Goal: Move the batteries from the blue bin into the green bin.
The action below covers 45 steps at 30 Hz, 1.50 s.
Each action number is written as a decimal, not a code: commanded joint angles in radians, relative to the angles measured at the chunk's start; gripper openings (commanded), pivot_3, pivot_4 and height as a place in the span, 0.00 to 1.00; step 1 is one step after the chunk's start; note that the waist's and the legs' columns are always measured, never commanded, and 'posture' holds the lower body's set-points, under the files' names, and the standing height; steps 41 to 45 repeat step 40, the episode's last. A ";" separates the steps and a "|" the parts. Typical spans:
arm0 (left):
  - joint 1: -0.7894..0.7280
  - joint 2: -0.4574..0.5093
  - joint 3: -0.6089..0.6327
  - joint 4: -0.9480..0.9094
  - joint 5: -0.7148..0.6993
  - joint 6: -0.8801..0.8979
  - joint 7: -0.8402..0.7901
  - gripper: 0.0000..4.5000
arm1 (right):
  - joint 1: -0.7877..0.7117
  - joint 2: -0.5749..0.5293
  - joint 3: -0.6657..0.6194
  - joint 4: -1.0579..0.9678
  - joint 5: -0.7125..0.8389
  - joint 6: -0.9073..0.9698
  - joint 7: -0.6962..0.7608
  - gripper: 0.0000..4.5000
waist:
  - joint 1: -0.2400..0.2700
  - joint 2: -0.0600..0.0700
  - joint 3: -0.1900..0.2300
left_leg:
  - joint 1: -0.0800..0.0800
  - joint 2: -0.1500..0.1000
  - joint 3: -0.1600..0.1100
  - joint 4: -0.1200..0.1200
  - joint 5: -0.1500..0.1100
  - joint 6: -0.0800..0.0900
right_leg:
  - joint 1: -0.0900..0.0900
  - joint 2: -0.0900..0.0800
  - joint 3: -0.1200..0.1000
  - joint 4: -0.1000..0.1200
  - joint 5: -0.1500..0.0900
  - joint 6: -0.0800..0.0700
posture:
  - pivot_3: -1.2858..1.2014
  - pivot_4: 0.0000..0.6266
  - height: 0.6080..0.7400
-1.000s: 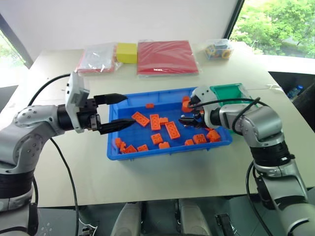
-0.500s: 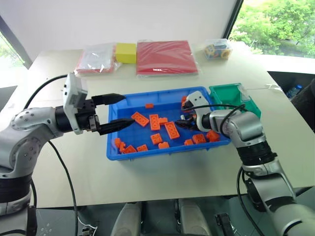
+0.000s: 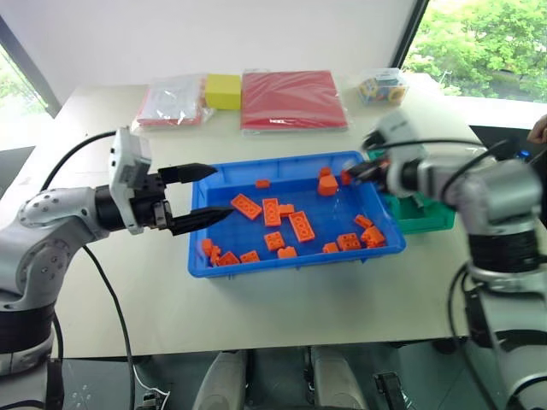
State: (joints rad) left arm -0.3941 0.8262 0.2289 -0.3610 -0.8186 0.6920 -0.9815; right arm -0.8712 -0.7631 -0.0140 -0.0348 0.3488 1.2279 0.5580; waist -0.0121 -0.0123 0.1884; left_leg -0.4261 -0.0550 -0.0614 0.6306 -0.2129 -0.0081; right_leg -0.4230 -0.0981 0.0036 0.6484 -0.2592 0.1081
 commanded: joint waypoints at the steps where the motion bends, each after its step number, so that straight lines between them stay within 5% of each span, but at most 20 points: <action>1: -0.014 0.012 0.020 0.003 0.002 -0.020 -0.008 1.00 | 0.010 -0.025 -0.025 0.069 -0.026 -0.059 0.006 0.01 | -0.004 0.000 0.000 | 0.000 0.000 0.000 0.000 0.000 0.000 | 0.000 0.000 0.000 0.000 0.000 0.000 | 0.52 0.24 0.97; 4: -0.023 0.006 0.008 0.011 0.007 -0.026 -0.009 1.00 | 0.035 -0.020 -0.006 0.100 -0.055 -0.121 -0.005 0.01 | -0.011 0.000 0.000 | 0.001 0.001 0.001 -0.001 0.000 0.000 | 0.000 0.000 0.000 0.001 0.000 0.000 | 0.52 0.24 0.97; 9: -0.034 0.008 0.001 0.022 0.008 -0.030 -0.019 1.00 | 0.061 -0.003 0.004 0.138 -0.109 -0.225 -0.038 0.56 | -0.005 0.001 0.000 | 0.000 0.001 0.002 0.000 0.000 0.000 | -0.001 0.000 0.001 0.001 0.000 0.000 | 0.52 0.24 0.97; 15: -0.028 0.035 0.020 0.041 0.018 -0.034 -0.045 1.00 | 0.160 -0.121 -0.059 -0.036 -0.037 -0.364 0.174 0.56 | 0.003 0.000 0.000 | 0.000 0.001 0.001 0.000 0.000 0.000 | -0.001 0.000 0.000 0.001 0.000 0.000 | 0.52 0.24 0.97; 19: -0.009 0.085 0.068 0.064 0.009 -0.018 -0.068 1.00 | 0.380 -0.260 -0.270 -0.198 0.102 -0.407 0.398 0.56 | 0.005 0.000 0.001 | -0.001 0.001 0.001 0.000 0.000 0.001 | -0.001 0.000 0.000 0.000 0.000 0.000 | 0.52 0.24 0.97; 24: 0.012 0.126 0.119 0.083 -0.005 -0.003 -0.083 1.00 | 0.617 -0.276 -0.490 -0.289 0.221 -0.414 0.522 0.56 | -0.004 0.000 0.001 | 0.003 0.002 0.002 0.001 -0.001 0.001 | 0.003 0.000 0.000 -0.001 0.000 0.000 | 0.52 0.24 0.97; 32: 0.023 0.149 0.154 0.071 -0.023 0.015 -0.080 1.00 | 0.764 -0.244 -0.575 -0.348 0.323 -0.415 0.555 0.56 | 0.002 0.000 0.001 | 0.005 0.002 0.002 0.001 -0.001 0.001 | 0.006 0.000 0.000 -0.001 0.000 0.000 | 0.52 0.24 0.97; 45: 0.020 0.153 0.160 0.066 -0.030 0.021 -0.078 1.00 | 0.785 -0.237 -0.572 -0.380 0.369 -0.415 0.515 0.56 | 0.003 0.000 0.001 | 0.005 0.002 0.001 0.001 -0.001 0.001 | 0.006 -0.001 0.000 -0.002 0.000 0.000 | 0.52 0.24 0.97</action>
